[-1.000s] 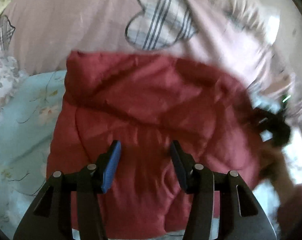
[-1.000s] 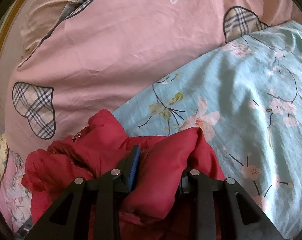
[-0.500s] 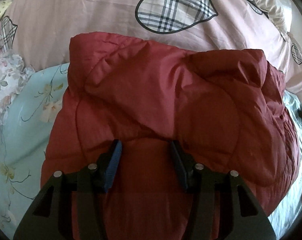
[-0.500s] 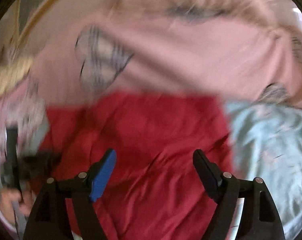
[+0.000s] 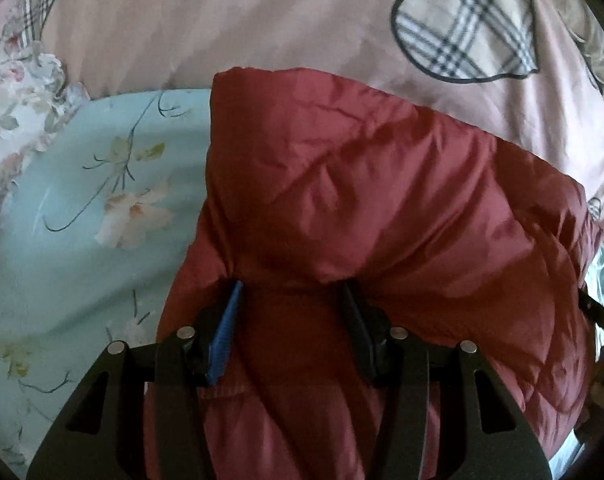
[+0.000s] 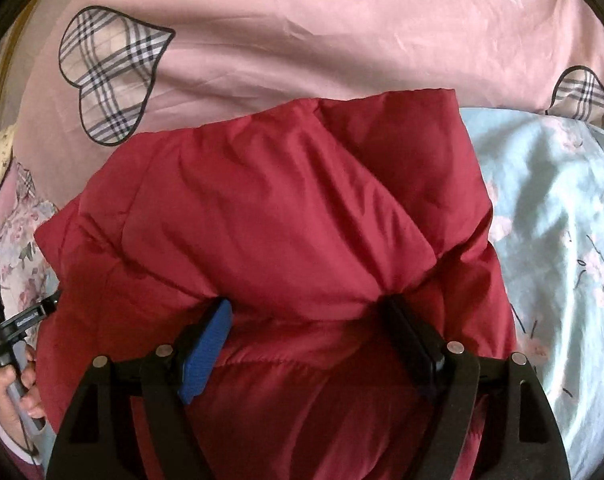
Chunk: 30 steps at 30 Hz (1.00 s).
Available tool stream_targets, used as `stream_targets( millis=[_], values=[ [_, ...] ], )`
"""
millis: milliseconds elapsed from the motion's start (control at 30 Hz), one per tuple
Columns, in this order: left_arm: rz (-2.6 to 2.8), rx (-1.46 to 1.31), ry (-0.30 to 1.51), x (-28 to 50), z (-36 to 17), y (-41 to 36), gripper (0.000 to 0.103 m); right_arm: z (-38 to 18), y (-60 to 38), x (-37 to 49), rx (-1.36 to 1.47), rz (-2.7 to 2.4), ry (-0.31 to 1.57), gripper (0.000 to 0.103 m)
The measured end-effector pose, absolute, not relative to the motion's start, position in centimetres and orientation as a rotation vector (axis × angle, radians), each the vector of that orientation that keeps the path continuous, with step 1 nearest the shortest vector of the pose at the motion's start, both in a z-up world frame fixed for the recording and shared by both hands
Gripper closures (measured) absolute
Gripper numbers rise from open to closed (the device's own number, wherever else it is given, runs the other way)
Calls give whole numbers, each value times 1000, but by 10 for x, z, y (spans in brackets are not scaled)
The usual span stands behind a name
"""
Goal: Fold large clothes
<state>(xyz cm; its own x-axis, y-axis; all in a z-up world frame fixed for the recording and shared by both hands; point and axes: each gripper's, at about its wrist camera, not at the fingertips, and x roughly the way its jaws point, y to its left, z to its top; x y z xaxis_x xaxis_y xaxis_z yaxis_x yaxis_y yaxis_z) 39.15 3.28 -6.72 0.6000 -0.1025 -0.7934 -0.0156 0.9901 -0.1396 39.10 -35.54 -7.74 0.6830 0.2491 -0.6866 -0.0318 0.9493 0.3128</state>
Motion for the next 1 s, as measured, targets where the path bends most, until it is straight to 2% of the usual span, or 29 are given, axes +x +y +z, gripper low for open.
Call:
stream_targets(
  millis=[300,600,767,833,867,1000],
  values=[
    [-38,-113,928,396,-72,29,52,-80,-349,391,300,150,792,22],
    [-135,-200,889,364,-45,49,52,-61,-356,366,330,161,751,21],
    [-183,-139,829,335,-34,56,44,-49,-359,337,323,172,721,21],
    [-180,-123,803,325,-33,60,32,-45,-364,324,324,178,711,21],
    [-176,-127,797,319,-33,63,30,-44,-367,319,327,179,708,21],
    [-182,-175,803,308,-39,79,29,-42,-378,302,342,177,702,21]
  ],
)
